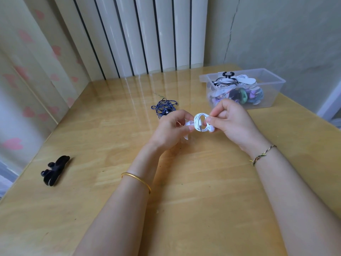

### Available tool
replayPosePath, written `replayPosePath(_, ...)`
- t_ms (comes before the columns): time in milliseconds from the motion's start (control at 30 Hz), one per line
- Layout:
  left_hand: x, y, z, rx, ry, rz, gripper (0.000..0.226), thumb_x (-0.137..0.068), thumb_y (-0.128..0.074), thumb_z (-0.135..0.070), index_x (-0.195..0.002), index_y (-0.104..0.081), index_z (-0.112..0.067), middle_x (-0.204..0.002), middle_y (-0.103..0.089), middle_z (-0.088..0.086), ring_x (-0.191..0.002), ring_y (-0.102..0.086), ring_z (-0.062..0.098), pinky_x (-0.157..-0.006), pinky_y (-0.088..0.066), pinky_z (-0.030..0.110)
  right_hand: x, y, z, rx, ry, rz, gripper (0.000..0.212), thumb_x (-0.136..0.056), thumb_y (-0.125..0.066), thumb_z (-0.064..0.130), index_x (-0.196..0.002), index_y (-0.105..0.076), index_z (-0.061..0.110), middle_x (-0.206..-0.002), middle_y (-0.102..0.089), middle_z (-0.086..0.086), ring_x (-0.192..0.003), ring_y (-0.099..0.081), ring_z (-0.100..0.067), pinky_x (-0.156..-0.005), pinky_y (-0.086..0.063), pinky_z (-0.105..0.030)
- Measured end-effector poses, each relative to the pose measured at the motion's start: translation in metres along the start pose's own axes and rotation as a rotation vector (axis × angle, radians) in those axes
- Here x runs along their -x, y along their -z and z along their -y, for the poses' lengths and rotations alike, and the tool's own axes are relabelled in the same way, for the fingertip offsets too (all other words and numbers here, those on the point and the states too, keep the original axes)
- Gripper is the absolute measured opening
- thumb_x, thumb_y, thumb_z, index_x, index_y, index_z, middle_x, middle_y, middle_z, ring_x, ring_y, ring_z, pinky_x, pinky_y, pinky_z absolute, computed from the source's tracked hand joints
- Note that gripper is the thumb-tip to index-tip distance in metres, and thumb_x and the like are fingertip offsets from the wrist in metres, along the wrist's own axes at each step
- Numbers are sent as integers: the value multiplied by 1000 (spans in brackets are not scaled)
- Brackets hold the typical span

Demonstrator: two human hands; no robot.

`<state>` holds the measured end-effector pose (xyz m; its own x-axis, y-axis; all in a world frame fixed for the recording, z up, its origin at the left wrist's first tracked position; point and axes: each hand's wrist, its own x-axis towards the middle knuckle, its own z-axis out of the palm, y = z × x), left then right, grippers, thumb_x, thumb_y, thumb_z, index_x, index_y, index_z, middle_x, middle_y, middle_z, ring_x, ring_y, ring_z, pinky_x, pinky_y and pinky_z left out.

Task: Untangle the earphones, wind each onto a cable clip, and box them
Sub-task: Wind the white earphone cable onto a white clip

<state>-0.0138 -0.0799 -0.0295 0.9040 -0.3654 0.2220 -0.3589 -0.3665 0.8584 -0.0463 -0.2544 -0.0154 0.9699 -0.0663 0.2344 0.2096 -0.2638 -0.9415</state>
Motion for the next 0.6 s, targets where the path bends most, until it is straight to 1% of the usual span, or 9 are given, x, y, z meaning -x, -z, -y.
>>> replayPosePath(67, 1, 0, -2, 13, -3, 5, 15, -87, -65, -4, -85, -62, -18, -82, -52, 11, -48, -52, 1, -50, -46, 17, 1, -1, 0, 15, 17, -13, 20, -84, -64, -3, -77, -51, 10, -57, -65, -2, -65, -65, -21, -67, -54, -30)
replayPosePath(133, 2, 1, -6, 52, 0, 20, 8, -89, -63, -2, -92, -62, -9, -82, -50, 5, -45, -49, -1, -48, -40, 10, 1, -1, 1, 8, 29, -22, 20, -84, -63, -3, -76, -50, 10, -57, -64, -2, -61, -64, -18, -65, -54, -28)
replayPosePath(233, 4, 3, -12, 84, -11, 67, 8, -90, -62, -3, -97, -61, -6, -90, -52, 9, -48, -51, -1, -47, -39, 10, 1, -2, 2, -8, 25, -6, 19, -85, -65, 0, -78, -51, 9, -61, -65, -8, -59, -63, -17, -66, -53, -29)
replayPosePath(333, 5, 6, -16, 62, -50, 95, 8, -90, -62, -4, -96, -61, -7, -83, -56, 5, -47, -49, -2, -50, -34, 7, 2, -2, 1, -48, 5, 16, 19, -85, -66, 1, -78, -50, 9, -67, -66, -15, -59, -64, -18, -66, -54, -30)
replayPosePath(433, 5, 7, -14, -2, -27, 97, 6, -89, -65, -9, -93, -63, -13, -69, -60, -5, -46, -45, -1, -49, -33, 10, 3, -4, -1, -95, -30, 48, 20, -86, -63, -3, -77, -49, 8, -71, -65, -21, -56, -63, -18, -65, -55, -33)
replayPosePath(467, 5, 7, -12, -11, -9, 87, 7, -88, -67, -11, -92, -63, -14, -68, -62, -6, -48, -45, 0, -50, -36, 12, 3, -6, -2, -103, -39, 55, 20, -86, -62, -3, -77, -49, 7, -72, -64, -22, -55, -62, -17, -64, -55, -32)
replayPosePath(533, 4, 6, -11, 7, 46, 59, 8, -86, -69, -12, -92, -64, -15, -73, -65, -4, -53, -49, 5, -54, -42, 18, 3, -8, -3, -120, -44, 43, 20, -86, -62, -4, -77, -48, 7, -69, -63, -21, -52, -61, -16, -61, -55, -30)
replayPosePath(600, 4, 6, -13, 89, 131, 52, 8, -88, -63, -10, -95, -66, -10, -75, -66, 1, -58, -52, 10, -59, -47, 23, 3, -10, -4, -123, -34, 13, 21, -86, -62, -5, -76, -48, 7, -65, -63, -18, -51, -61, -16, -61, -54, -30)
